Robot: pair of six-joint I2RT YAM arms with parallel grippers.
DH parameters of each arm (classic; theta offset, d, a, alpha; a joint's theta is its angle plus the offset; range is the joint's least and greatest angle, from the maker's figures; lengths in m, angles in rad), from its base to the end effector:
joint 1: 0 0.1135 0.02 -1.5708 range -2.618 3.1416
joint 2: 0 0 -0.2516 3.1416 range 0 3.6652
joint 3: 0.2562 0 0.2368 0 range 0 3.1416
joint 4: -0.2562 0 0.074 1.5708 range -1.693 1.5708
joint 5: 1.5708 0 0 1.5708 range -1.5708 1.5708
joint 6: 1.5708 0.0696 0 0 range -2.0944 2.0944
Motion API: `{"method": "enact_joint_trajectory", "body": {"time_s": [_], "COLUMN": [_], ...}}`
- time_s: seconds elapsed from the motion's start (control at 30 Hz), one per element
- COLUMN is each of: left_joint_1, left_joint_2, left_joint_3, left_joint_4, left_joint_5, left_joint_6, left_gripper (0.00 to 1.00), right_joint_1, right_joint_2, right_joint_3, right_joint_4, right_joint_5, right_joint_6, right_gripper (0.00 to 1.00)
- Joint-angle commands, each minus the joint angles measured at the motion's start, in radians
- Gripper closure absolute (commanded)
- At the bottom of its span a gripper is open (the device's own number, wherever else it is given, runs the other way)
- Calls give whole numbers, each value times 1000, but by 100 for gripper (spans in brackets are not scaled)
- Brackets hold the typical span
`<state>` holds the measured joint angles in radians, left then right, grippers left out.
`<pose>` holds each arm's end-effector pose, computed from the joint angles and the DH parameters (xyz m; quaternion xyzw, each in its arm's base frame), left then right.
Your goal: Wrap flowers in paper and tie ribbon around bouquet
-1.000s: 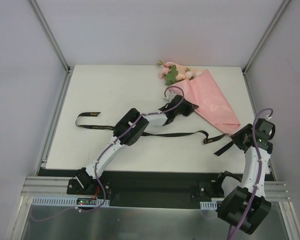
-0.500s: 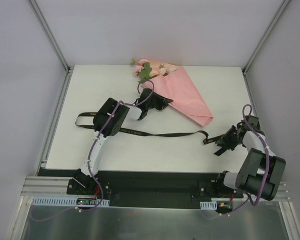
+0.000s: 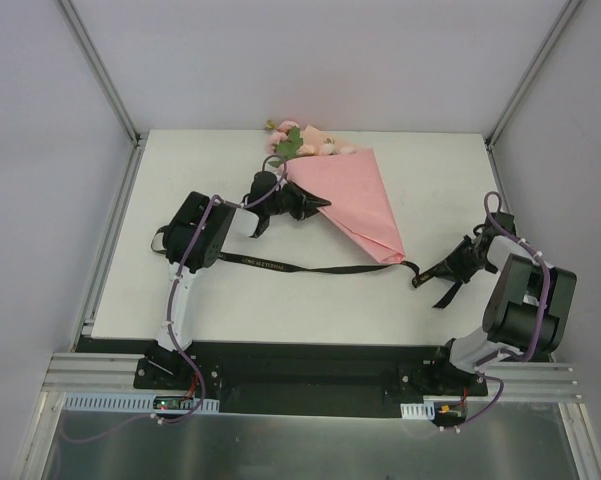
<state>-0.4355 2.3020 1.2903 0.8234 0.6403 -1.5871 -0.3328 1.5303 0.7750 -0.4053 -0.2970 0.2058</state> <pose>0.4248 -0.2435 0.1141 -0.2299 0.7226 -0.6415 0.1157 0.2654 -0.0702 0.1227 0.2286 0.9414 0.1318 0.2102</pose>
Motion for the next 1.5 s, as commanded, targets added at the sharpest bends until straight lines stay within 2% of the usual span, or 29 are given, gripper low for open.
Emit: {"method": "enact_joint_trajectory", "body": {"time_s": [0.0,0.2,0.3,0.33,0.4,0.43,0.5,0.63,0.87,0.93,1.0,1.03,1.07,1.1,1.13,1.27,1.4,1.47], "left_joint_1": [50,106,107,107,107,107,107,109,96,96,96,96,96,96,95,98,122,170], "left_joint_2": [-92,-147,-203,-222,-286,-306,-354,-426,-478,-495,-513,-513,-510,-513,-532,-627,-734,-826], "left_joint_3": [-54,-101,-167,-186,-226,-236,-250,-276,-373,-400,-399,-384,-369,-358,-353,-393,-445,-489], "left_joint_4": [108,79,16,-16,-173,-247,-390,-588,-613,-615,-650,-664,-717,-736,-751,-806,-903,-954], "left_joint_5": [166,333,381,386,381,368,361,313,225,197,155,151,153,145,139,88,79,21], "left_joint_6": [-45,24,117,198,319,443,554,793,854,874,892,898,906,920,923,950,966,954], "left_gripper": [100,100,100,100,100,100,100,100,100,99,87,82,70,64,59,29,26,26], "right_joint_1": [5,18,46,51,61,64,69,71,90,98,101,101,103,103,103,103,98,92], "right_joint_2": [42,111,181,197,244,257,287,347,369,337,311,279,259,237,200,133,113,123], "right_joint_3": [72,184,285,312,389,409,443,538,609,615,616,610,590,577,564,512,506,512], "right_joint_4": [2,11,3,-3,-16,-23,-35,-61,-118,-145,-185,-196,-210,-216,-222,-240,-271,-274], "right_joint_5": [122,118,116,111,98,85,79,30,19,39,44,51,56,67,74,82,150,144], "right_joint_6": [15,27,24,21,14,12,6,-25,-43,-63,-92,-98,-112,-118,-123,-137,-163,-158], "right_gripper": [79,78,78,78,78,78,77,77,76,70,56,52,48,41,38,30,27,26]}}
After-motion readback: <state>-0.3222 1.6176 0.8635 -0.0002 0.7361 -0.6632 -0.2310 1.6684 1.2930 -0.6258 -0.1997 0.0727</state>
